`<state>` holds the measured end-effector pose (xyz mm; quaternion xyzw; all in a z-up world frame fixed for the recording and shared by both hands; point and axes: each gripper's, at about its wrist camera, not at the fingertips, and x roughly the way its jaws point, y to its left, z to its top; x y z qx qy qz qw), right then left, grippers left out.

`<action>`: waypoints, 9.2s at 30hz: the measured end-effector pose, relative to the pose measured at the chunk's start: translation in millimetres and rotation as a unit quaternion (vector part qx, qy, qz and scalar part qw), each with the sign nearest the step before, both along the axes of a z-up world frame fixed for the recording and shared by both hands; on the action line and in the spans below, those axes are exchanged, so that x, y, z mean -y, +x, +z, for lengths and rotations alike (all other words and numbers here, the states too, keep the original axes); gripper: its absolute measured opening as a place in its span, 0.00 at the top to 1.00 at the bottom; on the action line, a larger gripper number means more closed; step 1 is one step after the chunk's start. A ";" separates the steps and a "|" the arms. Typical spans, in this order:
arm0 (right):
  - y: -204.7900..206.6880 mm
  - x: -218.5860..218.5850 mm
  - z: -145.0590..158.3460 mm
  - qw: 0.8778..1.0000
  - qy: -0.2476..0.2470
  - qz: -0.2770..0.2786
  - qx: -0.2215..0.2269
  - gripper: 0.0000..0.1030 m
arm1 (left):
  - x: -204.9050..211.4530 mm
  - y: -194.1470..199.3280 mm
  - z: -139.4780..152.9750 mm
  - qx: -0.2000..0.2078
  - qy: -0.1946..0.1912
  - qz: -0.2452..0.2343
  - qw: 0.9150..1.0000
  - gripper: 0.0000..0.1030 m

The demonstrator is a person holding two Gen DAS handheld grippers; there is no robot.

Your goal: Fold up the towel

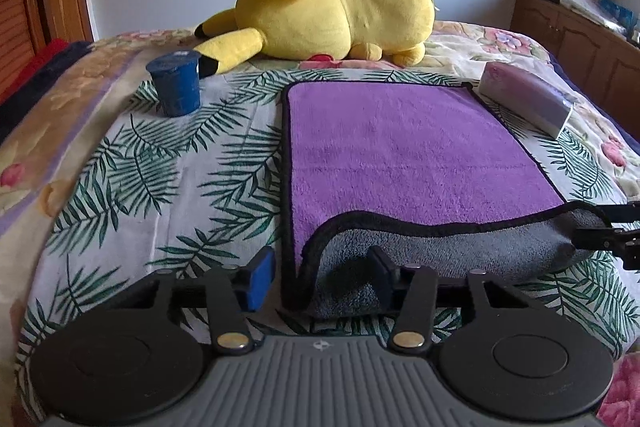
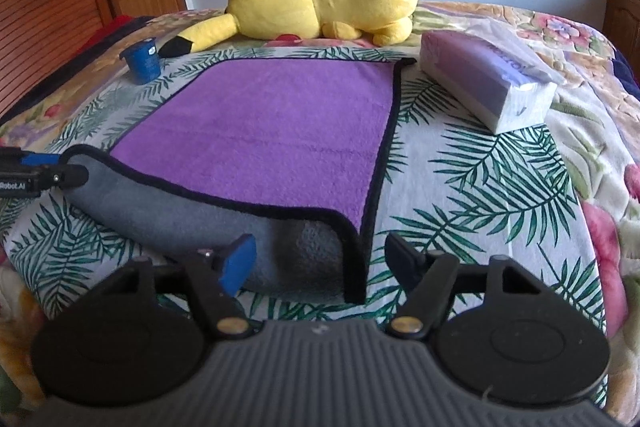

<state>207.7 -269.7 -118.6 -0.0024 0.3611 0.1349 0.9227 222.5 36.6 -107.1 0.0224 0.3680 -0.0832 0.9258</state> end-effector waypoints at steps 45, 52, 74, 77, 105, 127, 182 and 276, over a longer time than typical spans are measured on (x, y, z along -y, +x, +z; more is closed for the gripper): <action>-0.7 5.1 5.9 1.000 0.012 0.001 0.021 0.94 | 9.2 -10.5 10.6 0.029 0.001 -0.018 0.999 0.94; -1.8 7.0 8.9 0.999 0.018 -0.002 0.034 0.94 | 10.6 -13.7 18.0 0.043 -0.001 -0.021 0.999 0.94; 7.1 2.7 18.4 0.997 0.009 0.012 0.071 0.94 | 14.7 3.2 26.9 0.071 0.010 -0.034 0.997 0.95; 10.5 3.0 18.2 0.997 0.008 0.012 0.076 0.94 | 14.7 7.0 29.2 0.075 0.009 -0.035 0.997 0.95; 43.1 3.3 3.3 0.996 -0.009 0.023 0.091 0.95 | 14.3 47.1 12.7 0.069 0.027 -0.047 0.996 0.95; 67.7 13.5 39.6 0.989 0.034 0.023 0.145 0.96 | 22.3 63.2 47.8 0.136 0.020 -0.046 0.989 0.95; 195.0 11.0 0.3 0.991 0.007 -0.001 0.137 0.22 | 32.4 209.1 -5.7 0.114 0.055 0.013 0.992 0.14; -148.3 -13.1 111.0 0.990 0.034 -0.033 0.136 0.00 | 61.8 -178.9 86.6 0.086 0.029 0.001 0.996 0.00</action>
